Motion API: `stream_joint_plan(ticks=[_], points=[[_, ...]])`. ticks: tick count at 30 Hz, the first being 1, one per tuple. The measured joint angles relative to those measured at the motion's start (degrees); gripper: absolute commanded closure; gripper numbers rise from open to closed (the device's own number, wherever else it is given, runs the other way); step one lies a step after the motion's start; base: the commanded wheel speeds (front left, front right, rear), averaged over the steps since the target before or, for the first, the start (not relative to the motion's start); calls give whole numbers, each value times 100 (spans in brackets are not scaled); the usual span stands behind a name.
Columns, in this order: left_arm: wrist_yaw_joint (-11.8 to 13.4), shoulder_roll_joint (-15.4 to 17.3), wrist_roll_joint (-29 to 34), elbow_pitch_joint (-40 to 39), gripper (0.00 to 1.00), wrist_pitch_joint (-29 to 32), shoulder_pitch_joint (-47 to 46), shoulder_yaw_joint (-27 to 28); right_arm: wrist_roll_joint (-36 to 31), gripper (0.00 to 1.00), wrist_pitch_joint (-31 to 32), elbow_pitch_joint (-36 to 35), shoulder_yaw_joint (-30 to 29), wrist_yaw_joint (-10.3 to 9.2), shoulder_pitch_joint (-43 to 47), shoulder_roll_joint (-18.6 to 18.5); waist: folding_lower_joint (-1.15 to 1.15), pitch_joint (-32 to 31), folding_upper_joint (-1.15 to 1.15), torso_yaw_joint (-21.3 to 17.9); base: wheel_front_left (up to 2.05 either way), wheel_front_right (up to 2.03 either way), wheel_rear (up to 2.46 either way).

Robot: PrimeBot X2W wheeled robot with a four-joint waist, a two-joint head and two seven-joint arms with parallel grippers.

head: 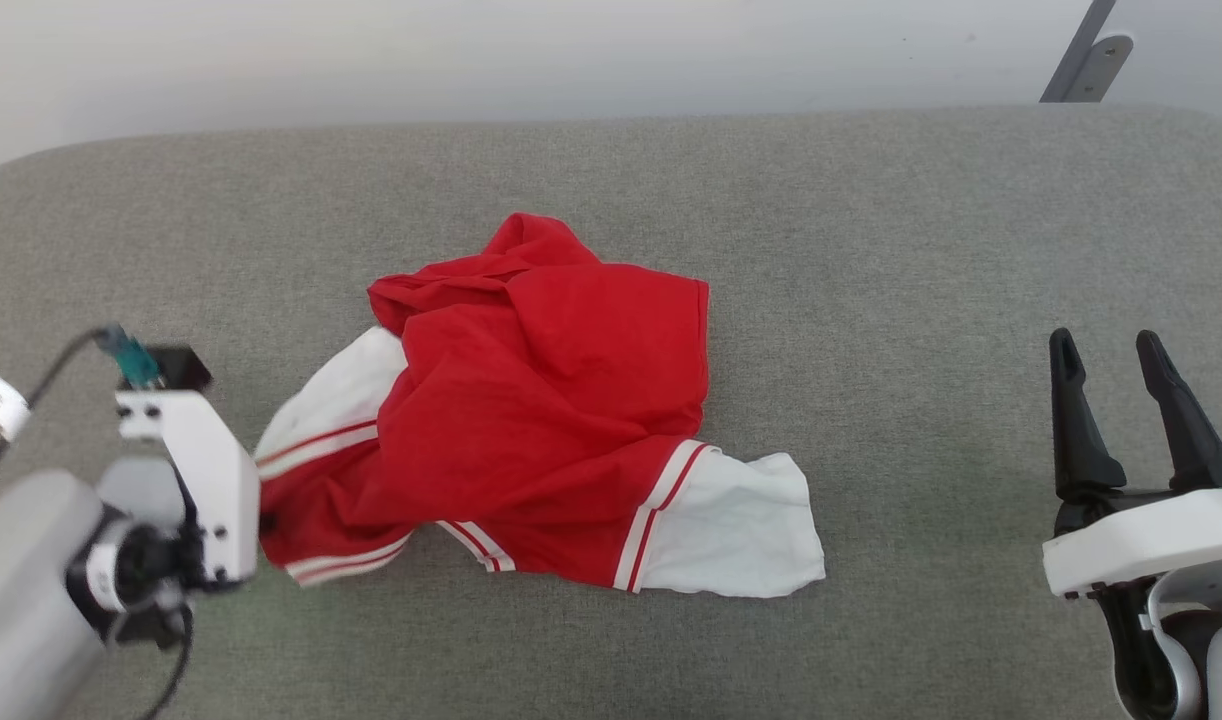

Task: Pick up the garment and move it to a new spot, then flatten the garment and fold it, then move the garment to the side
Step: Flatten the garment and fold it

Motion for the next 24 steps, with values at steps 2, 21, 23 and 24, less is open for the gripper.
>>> stream_joint_plan(ticks=[2,21,23,24], points=[[99,-8,-70,-121,100,97,182,-44,3,0,2,4,4,0,-1,1,0,12,0,-1,0,0,0],[242,322,-44,-653,0,176,229,-3,14,0,56,-32,79,0,-11,0,0,111,0,-89,0,0,0],[230,434,71,-719,0,216,23,13,14,0,85,-47,120,0,-11,2,0,123,0,-129,0,0,0],[224,461,194,-709,0,187,-84,35,14,0,86,-55,130,0,-12,0,0,135,0,-149,0,0,0]])
